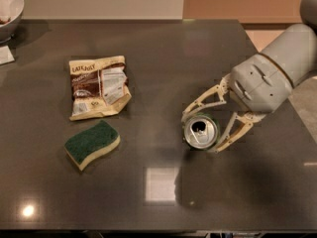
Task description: Place green can upright
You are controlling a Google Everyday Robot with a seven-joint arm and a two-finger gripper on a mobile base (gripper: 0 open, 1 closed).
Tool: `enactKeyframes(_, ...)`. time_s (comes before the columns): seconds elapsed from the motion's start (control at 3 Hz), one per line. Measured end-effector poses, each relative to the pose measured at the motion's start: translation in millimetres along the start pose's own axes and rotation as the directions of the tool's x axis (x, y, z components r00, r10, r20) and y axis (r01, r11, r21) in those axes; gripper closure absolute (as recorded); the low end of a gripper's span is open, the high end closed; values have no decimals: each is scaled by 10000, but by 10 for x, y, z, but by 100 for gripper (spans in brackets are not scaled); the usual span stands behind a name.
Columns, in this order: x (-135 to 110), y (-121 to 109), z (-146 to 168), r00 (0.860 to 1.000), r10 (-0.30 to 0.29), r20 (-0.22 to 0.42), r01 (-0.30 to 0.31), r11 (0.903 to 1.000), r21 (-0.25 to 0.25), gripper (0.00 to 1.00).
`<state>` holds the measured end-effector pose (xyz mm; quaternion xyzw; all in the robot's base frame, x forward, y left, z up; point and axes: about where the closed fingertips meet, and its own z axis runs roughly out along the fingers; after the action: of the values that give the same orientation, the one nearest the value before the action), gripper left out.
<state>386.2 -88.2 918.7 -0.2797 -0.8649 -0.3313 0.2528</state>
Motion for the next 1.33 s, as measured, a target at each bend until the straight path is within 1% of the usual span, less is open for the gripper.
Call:
enactKeyframes(0.33, -62, -100, 106, 9956, 924, -143, -920, 9953, 315, 100)
enactKeyframes(0.67, -111, -203, 117, 9865, 1621, -241, -1614, 9864, 298, 100)
enactKeyframes(1.0, -115, -219, 15, 9823, 1810, -474, -1827, 9826, -347, 100)
enactKeyframes(1.33, -109, -152, -144, 9791, 1914, -682, -1983, 9734, -1145, 100)
